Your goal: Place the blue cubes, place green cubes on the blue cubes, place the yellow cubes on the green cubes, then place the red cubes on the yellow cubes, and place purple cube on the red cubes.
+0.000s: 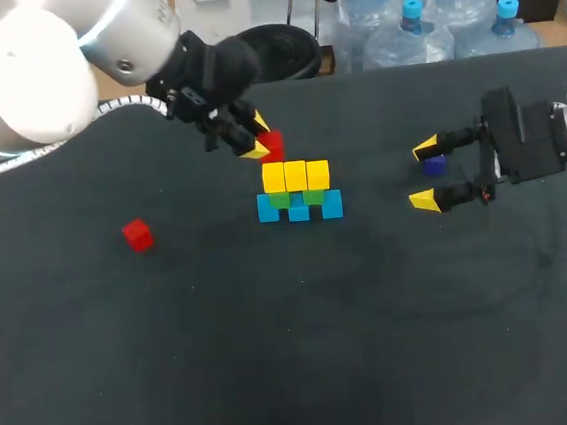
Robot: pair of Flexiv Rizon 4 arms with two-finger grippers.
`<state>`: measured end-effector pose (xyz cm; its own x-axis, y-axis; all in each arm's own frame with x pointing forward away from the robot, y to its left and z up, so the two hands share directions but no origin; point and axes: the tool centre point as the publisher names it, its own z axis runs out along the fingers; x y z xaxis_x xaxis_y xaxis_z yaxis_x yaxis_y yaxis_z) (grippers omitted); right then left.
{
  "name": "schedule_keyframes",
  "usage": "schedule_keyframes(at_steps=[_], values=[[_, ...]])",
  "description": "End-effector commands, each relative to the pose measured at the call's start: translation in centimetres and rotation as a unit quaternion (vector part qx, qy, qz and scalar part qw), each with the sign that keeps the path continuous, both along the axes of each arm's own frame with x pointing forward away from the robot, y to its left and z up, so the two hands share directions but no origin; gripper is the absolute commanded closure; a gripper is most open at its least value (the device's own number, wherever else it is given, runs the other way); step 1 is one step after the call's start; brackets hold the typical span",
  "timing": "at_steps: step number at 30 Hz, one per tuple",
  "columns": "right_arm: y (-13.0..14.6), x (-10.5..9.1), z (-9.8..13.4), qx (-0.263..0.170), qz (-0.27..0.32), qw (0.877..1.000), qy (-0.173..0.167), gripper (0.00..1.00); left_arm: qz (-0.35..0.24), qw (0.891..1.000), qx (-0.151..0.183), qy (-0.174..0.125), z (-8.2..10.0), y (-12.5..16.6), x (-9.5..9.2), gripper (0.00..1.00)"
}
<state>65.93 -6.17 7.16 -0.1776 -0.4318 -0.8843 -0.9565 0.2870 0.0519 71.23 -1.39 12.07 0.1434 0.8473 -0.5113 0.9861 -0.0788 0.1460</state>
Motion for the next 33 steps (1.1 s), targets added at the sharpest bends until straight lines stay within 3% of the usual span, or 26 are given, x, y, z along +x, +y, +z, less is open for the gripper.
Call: schedule_keyframes(at_steps=[1, 33], values=[[0.0, 0.0, -0.1, 0.001, 0.000, 1.000, -0.001, 0.00, -0.004, 1.000, 0.001, 0.004, -0.4, -0.4, 0.4, 1.00], [0.0, 0.0, -0.1, 0.001, 0.000, 1.000, -0.001, 0.00, -0.007, 1.000, 0.008, 0.024, -2.4, -0.8, 0.2, 1.00]])
